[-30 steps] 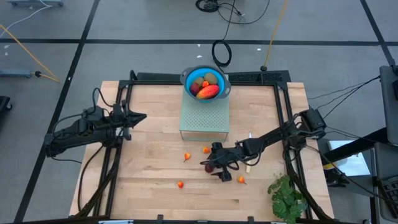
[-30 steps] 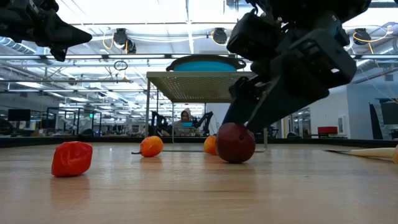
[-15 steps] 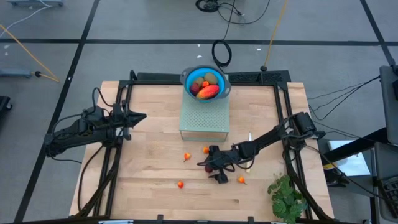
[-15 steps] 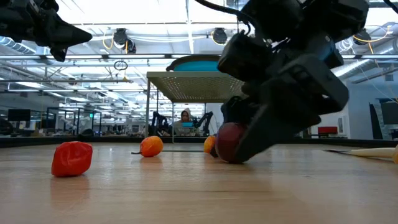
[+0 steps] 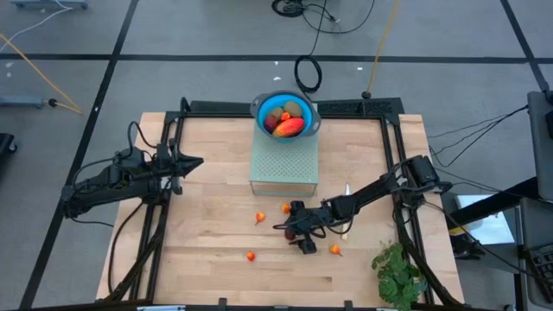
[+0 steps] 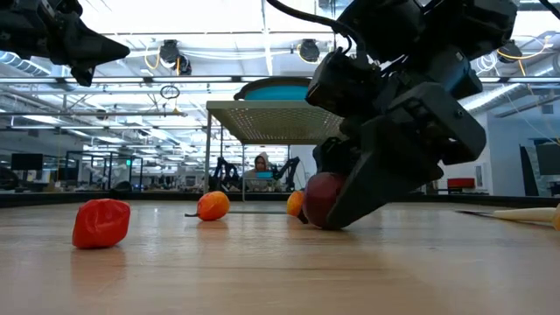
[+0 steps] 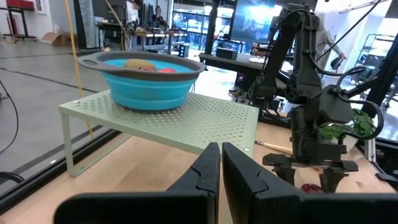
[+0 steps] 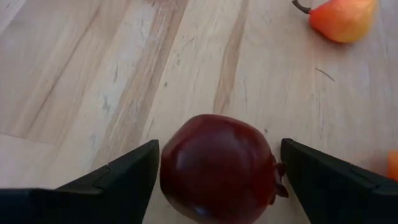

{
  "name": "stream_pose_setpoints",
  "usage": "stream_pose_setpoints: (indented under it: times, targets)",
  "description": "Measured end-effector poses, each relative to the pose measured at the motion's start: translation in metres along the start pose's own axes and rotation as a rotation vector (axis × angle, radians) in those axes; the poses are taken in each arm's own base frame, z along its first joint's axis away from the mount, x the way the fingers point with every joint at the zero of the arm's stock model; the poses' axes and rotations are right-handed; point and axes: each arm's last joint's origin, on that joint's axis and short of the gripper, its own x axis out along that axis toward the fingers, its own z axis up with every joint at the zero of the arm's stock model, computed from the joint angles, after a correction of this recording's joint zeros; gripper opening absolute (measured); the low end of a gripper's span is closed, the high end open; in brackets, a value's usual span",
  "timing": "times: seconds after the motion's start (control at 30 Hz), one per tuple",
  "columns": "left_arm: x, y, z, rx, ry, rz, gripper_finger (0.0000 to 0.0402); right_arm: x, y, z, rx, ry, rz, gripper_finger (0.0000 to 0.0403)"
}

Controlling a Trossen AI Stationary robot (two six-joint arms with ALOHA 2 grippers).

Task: Pick & Place Fruit
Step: Put the pomegranate into the blue strainer bowl on the shelf

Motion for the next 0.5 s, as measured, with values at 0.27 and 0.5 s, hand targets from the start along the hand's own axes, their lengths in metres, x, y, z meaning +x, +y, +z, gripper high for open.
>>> stream_pose_setpoints:
  times: [0.27,0.5]
  targets:
    - [0.0,0.0,0.0,0.0,0.0,0.0,0.0017,-0.005,0.0,0.001,0.021,0.01,0.002,0.0264]
    - [0.0,0.0,0.0,0.0,-0.004,-0.001,0.0017,-0.026,0.003,0.014,0.02,-0.017,0.008,0.0232]
